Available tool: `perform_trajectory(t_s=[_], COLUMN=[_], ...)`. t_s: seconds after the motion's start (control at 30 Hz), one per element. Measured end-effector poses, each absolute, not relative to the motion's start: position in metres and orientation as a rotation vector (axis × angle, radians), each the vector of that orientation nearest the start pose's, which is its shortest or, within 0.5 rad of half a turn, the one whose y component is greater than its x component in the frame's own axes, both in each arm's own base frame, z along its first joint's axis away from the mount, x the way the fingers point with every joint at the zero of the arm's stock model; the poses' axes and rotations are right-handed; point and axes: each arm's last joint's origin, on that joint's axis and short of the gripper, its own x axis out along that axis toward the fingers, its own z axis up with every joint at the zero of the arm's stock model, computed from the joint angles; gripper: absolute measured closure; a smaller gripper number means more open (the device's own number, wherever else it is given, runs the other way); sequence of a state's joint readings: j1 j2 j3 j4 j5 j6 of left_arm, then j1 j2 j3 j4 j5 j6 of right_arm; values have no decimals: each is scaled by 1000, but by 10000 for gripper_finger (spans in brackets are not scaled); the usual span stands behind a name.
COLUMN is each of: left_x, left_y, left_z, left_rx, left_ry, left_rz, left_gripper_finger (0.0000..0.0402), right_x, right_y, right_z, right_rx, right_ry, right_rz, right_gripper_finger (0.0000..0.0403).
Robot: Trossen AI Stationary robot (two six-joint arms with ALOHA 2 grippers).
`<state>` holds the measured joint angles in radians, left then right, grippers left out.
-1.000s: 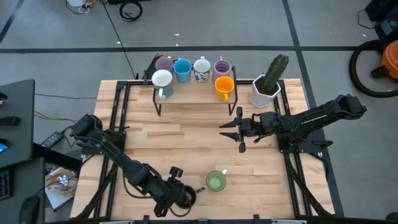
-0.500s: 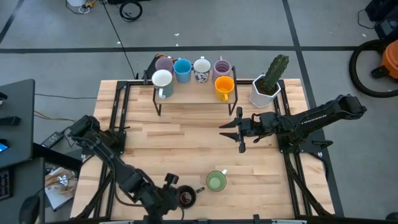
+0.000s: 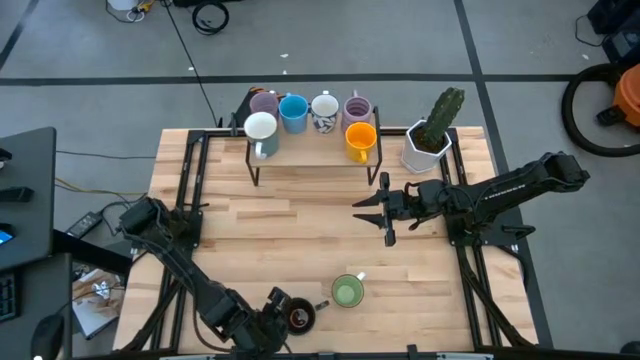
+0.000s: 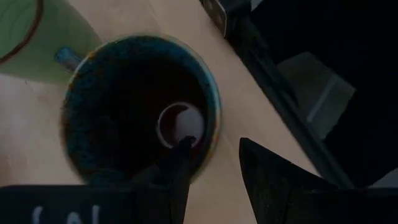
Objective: Place coffee mugs
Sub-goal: Put the dark blue mug on the shelf
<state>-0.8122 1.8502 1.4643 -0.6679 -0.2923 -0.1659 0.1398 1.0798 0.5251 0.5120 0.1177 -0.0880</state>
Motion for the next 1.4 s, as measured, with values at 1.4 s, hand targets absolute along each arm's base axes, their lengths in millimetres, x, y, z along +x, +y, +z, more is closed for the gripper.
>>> perform_trajectory(t_s=[1.4], left_x=[300], left_y=[-187], left_z=[243], left_rx=[532], left_ry=[1249], left_rz=[-360], left_gripper_finger=[359], right_x=[229], right_y=[36], right_z=[251], right_rx=[-4], right_ry=[78], right_rz=[58], right_gripper_finger=[282])
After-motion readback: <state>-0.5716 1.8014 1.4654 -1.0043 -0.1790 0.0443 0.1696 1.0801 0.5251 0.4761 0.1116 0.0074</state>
